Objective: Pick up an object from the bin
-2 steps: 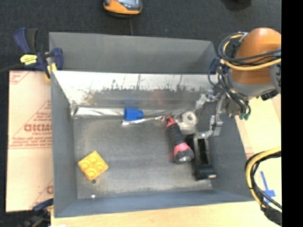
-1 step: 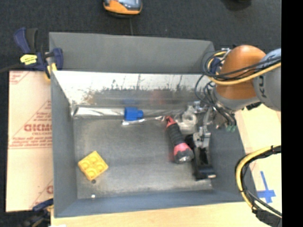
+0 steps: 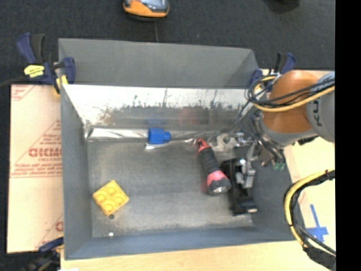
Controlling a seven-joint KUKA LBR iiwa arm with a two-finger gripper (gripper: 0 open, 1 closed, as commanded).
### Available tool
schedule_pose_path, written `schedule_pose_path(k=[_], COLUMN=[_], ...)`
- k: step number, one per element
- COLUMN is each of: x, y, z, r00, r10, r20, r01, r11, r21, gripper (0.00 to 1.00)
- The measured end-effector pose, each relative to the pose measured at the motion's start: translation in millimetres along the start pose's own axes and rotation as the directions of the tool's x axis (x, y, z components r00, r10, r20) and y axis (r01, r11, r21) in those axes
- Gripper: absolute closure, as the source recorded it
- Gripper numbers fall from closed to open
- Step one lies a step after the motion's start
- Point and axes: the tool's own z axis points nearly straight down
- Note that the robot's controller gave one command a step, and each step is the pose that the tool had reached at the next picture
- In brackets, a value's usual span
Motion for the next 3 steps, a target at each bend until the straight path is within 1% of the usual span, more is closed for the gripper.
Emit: schedule_pose_path(k=[1,2,3], x=[1.2,30.5,30.5], y=[2.6,13.4,13.4], z=[22.3,18.2,18.2], r00=[1.0,0.982,0.982], r10=[-0.031,-0.186,-0.187], r20=[-0.002,0.011,0.011], r01=[0.031,0.186,0.187], r11=[1.0,0.983,0.982], r21=[0.0,0.007,0.007], gripper=[0.0,1.0,1.0])
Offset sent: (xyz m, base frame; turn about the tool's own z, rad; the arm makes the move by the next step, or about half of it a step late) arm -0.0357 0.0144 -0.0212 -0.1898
